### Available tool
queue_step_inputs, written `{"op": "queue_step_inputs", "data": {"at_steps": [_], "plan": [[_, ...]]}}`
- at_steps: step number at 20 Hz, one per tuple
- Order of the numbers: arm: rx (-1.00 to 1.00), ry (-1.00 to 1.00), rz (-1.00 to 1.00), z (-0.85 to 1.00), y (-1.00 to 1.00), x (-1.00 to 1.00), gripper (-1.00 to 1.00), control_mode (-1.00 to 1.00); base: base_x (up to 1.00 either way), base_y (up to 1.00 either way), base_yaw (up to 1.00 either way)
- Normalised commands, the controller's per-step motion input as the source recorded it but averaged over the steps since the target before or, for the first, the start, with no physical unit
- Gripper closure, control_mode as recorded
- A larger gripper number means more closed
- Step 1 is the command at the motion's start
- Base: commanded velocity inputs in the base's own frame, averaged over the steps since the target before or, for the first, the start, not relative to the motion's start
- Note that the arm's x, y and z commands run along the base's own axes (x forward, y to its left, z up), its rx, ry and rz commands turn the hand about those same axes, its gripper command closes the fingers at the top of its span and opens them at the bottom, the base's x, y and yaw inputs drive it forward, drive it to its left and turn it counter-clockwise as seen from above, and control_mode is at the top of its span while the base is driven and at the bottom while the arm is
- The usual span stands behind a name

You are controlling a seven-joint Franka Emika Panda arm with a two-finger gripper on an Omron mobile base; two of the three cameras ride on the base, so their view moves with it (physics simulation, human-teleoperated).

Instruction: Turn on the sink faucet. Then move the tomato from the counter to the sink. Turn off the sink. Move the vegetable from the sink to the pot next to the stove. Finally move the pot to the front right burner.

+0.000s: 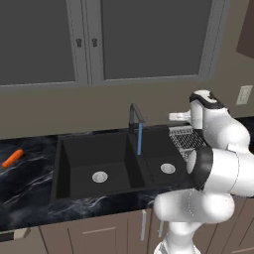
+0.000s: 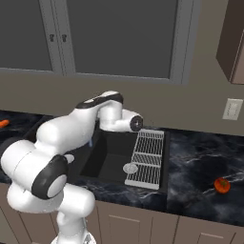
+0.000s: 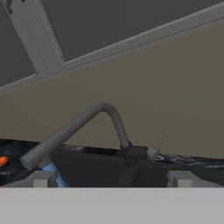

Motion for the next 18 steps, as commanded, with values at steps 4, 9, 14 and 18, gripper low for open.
{"op": "queue_step_inputs", "data": {"at_steps": [4,9,14,18], "plan": [[-0.02,0.39,-0.19,0.66,-0.11,-0.31,-1.0,-1.0,0.0,0.0,0.0],[0.01,0.36,-0.18,0.43,-0.27,-0.48,-1.0,-1.0,0.0,0.0,0.0],[0.02,0.32,-0.18,0.04,-0.51,-0.46,-1.0,-1.0,0.0,0.0,0.0],[0.03,0.22,-0.23,-0.03,-0.82,-0.5,-1.0,-1.0,0.0,0.0,0.0]]}}
